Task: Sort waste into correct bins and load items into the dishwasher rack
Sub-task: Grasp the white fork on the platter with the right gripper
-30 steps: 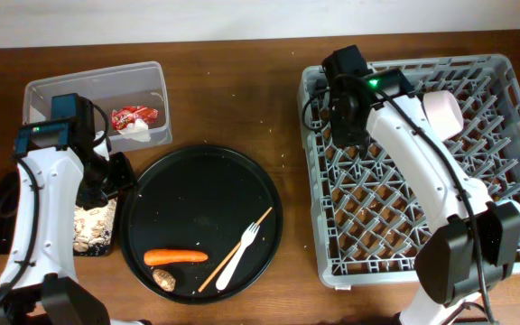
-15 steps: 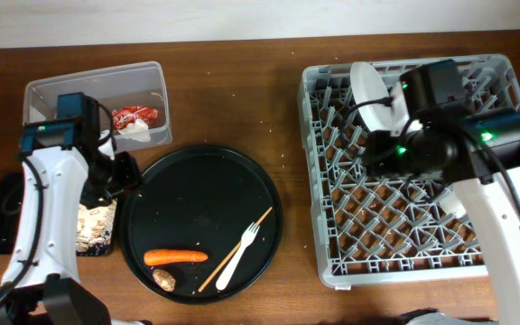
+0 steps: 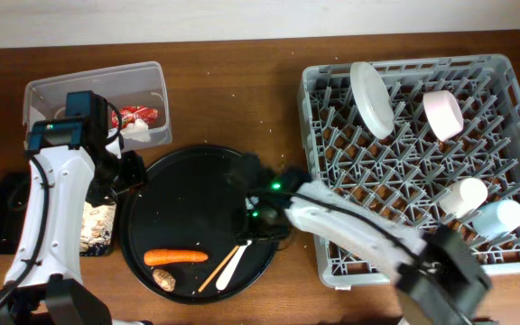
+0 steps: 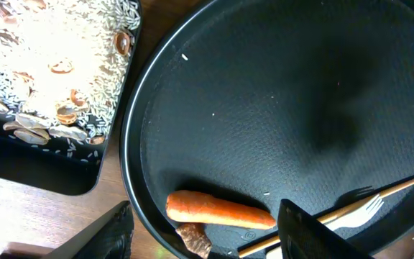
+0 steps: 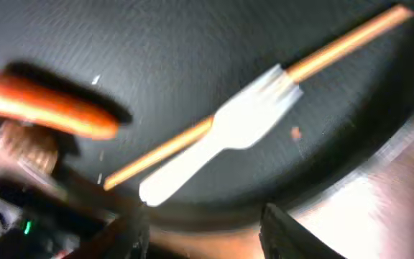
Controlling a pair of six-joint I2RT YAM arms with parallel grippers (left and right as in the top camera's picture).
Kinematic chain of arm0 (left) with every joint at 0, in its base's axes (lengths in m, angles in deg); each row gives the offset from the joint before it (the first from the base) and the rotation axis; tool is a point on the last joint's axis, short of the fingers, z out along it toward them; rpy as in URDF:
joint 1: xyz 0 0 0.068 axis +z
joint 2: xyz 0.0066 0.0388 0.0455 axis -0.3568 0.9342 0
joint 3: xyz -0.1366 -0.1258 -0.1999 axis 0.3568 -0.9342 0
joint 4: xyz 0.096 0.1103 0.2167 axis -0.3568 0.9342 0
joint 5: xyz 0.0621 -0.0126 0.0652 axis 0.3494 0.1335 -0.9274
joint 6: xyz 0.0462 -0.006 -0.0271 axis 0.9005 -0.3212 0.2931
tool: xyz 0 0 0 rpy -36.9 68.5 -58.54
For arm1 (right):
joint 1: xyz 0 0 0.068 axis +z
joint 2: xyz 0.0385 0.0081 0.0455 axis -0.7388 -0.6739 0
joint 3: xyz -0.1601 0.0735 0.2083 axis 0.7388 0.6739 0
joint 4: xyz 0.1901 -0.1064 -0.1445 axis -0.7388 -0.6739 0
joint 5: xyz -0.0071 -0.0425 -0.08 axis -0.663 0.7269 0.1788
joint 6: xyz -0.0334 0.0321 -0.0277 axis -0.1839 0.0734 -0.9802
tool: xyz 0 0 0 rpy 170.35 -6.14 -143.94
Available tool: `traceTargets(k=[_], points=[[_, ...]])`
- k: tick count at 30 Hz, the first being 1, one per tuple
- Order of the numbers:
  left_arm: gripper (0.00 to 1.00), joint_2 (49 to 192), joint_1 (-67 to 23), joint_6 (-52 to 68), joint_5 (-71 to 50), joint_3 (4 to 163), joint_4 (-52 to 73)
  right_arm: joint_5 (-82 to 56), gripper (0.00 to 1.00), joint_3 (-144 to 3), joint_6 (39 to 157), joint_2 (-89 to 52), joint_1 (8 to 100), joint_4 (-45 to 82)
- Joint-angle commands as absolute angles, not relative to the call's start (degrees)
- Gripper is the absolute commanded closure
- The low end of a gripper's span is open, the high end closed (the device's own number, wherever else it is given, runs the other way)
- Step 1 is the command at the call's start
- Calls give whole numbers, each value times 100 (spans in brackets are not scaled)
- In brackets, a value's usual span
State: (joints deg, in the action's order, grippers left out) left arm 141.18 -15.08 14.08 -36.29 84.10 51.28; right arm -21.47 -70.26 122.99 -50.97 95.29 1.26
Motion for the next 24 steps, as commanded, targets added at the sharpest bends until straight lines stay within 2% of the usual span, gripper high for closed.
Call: traceTargets(k=[1,8,13,18,22,24], points=[[36,14048,-1512,1390,-3585,8360,5134,-1812,47,-7000,13075,-5674,9687,345],[36,14048,-1512,1388,-3583,8360,5132,-973,48,-7000,13432,-6111,9684,653],[36,14048,-1512,1390,-3583,8360,5132,-879,62,-7000,13563,-6155,9684,664],[36,14048,-1512,1390,-3585,8360,5136,-984,69,-7000,13576,-6155,9682,644],[36,14048,-1512,1390,-3585,8360,5134,-1028,85,-7007,13574,-6146,9673,579],[36,14048,-1515,1390,-3585,8360,5134,-1030,86,-7009,13574,-6141,9673,550]])
